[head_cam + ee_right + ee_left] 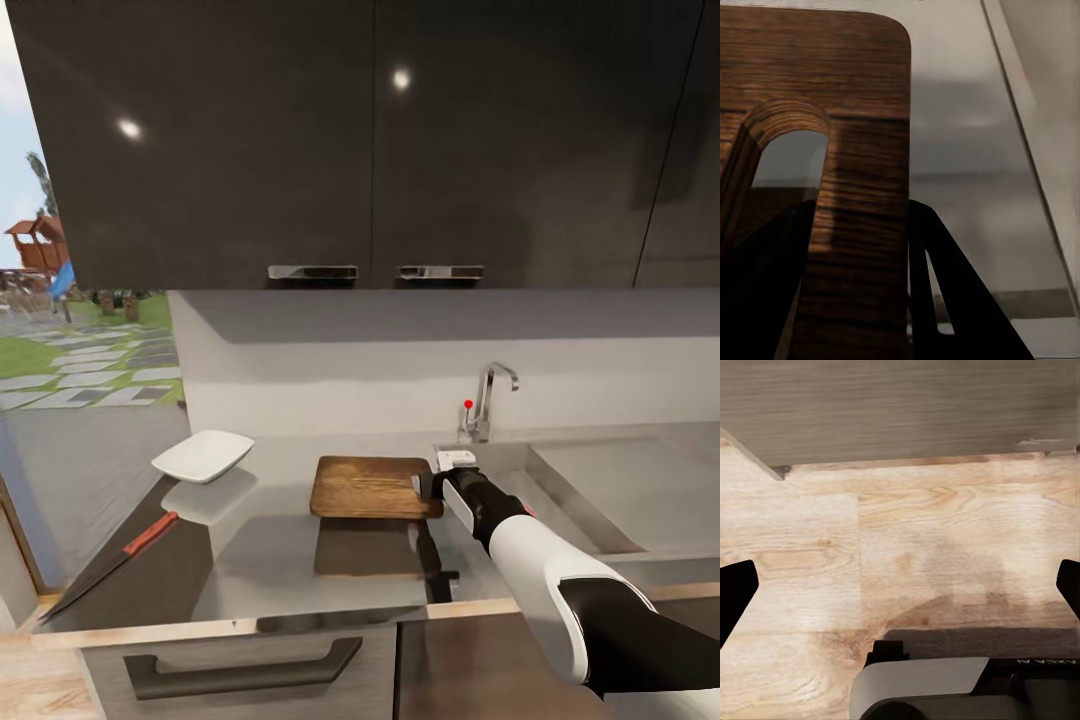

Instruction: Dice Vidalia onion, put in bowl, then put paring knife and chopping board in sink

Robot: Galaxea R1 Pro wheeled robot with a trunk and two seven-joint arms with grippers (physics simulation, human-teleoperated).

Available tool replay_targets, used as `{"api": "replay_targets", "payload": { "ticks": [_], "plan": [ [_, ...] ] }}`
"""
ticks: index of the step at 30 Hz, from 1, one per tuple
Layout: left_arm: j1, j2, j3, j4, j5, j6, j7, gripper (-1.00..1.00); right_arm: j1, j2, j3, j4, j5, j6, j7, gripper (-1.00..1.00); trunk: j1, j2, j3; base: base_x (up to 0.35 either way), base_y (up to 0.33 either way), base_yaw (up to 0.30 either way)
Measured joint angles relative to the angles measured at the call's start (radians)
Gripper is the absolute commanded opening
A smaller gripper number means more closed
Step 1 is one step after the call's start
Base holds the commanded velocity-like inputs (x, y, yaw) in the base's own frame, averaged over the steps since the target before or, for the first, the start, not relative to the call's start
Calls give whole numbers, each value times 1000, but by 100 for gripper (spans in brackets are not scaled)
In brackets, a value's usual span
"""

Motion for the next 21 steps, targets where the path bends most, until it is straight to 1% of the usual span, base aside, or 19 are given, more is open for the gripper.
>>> {"api": "replay_targets", "payload": {
  "ticks": [4, 7, 10, 12, 17, 21],
  "plan": [
    [0, 0, 0, -1, -1, 0, 0, 100, 0, 0, 0, 6, 3, -3, 0, -100, -15, 28, 13, 0, 0, 0],
    [0, 0, 0, -1, -1, 0, 0, 100, 0, 0, 1, 12, 15, -4, 0, -100, -27, 49, 22, 0, 0, 0],
    [0, 0, 0, -2, -1, 0, 0, 100, 0, 2, 2, 30, 33, -8, -1, -100, -27, 49, 22, 0, 0, 0],
    [0, 0, 0, -2, -1, 0, 0, 100, 1, 4, 3, 48, 70, -42, -2, -100, -27, 49, 22, 0, 0, 0],
    [0, 0, 0, -2, -1, 0, 0, 100, 2, 17, 5, 70, 78, -55, -2, -100, -27, 49, 22, 0, 0, 0],
    [0, 0, 0, -2, -1, 0, 0, 100, 2, 21, 2, 73, 83, -57, -2, -100, -27, 49, 22, 0, 0, 0]
  ]
}}
